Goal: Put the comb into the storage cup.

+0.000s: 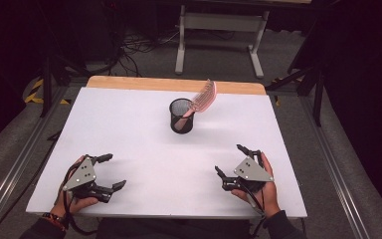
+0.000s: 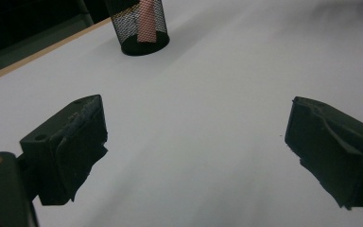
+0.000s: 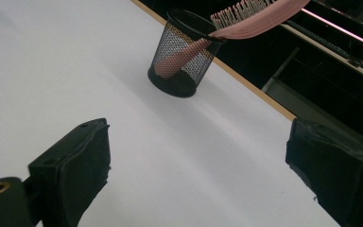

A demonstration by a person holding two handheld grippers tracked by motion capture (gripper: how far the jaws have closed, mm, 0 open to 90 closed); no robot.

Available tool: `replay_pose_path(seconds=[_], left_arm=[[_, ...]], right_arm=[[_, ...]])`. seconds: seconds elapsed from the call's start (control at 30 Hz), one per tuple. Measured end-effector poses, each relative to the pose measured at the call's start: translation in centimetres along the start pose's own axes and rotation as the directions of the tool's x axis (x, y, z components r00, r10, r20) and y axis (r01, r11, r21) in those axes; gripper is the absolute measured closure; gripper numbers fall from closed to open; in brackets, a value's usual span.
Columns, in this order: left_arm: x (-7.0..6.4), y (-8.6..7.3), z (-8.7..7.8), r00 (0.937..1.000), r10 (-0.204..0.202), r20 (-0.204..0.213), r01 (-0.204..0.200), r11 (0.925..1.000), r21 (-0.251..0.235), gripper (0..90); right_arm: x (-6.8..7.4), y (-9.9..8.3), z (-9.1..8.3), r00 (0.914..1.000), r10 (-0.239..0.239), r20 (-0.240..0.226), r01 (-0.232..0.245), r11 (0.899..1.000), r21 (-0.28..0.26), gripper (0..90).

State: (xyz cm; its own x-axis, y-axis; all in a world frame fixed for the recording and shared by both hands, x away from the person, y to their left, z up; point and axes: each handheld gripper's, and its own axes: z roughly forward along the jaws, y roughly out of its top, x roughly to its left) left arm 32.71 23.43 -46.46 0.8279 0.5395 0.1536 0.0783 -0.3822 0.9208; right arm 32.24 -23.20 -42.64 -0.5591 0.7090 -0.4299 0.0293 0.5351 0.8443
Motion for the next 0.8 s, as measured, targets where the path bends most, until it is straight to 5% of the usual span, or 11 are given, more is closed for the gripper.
replay_pose_path(seconds=[0.8], left_arm=[[0.0, -0.1, 0.3, 0.9999, -0.005, 0.009, 0.004, 0.9999, 0.009, 7.3]], right_arm=[[-1.4, -3.9, -2.1, 0.9956, 0.093, -0.007, -0.093, 0.996, 0.014, 7.5]])
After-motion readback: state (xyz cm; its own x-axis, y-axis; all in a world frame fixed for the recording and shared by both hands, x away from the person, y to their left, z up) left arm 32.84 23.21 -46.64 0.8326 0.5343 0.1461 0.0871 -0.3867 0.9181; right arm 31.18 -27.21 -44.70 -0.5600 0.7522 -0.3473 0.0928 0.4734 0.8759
